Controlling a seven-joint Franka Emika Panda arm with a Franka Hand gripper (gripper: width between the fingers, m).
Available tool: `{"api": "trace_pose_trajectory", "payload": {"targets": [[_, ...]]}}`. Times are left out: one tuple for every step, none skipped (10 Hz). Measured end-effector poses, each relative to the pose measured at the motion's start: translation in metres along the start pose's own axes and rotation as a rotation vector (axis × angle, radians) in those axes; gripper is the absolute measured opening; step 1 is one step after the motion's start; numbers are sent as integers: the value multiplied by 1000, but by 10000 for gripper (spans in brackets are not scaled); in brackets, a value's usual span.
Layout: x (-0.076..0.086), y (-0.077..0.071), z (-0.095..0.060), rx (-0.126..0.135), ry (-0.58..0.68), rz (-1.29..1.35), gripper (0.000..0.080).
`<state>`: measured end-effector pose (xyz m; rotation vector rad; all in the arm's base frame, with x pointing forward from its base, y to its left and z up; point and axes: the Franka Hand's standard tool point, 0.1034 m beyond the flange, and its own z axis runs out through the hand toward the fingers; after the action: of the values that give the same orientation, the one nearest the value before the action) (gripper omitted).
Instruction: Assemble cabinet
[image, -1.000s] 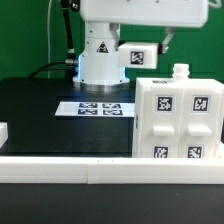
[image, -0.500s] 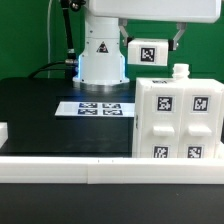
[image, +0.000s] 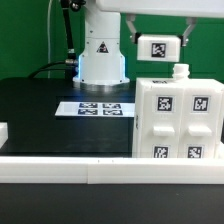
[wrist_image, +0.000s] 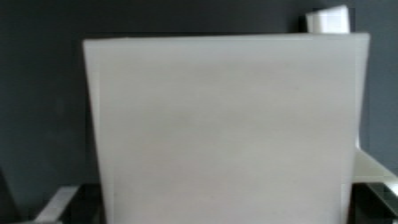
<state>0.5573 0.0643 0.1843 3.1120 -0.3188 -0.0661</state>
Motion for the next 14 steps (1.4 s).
{"api": "trace_pose_trajectory", "payload": {"targets": [[10,-5,-3,2,11,-10,566],[19,-12,-3,2,18,-17,566],[26,-17,0,0,22,-25,566],[31,-21,3,-3,22,-40,566],[33,-21,7,-6,19,-67,566],[32,-21,11,-9,13,-89,566],[33,-21,10,-9,14,-87,566],[33,-21,11,-9,14,-87,566],[33,-21,11,-9,14,-87,566],[33,-22,11,-10,13,-89,566],[33,-22,14,-14,3,-98,566],[37,-24,17,-23,-20,-122,566],[44,-25,18,-30,-35,-146,566],[46,-25,18,-32,-37,-150,566]]}}
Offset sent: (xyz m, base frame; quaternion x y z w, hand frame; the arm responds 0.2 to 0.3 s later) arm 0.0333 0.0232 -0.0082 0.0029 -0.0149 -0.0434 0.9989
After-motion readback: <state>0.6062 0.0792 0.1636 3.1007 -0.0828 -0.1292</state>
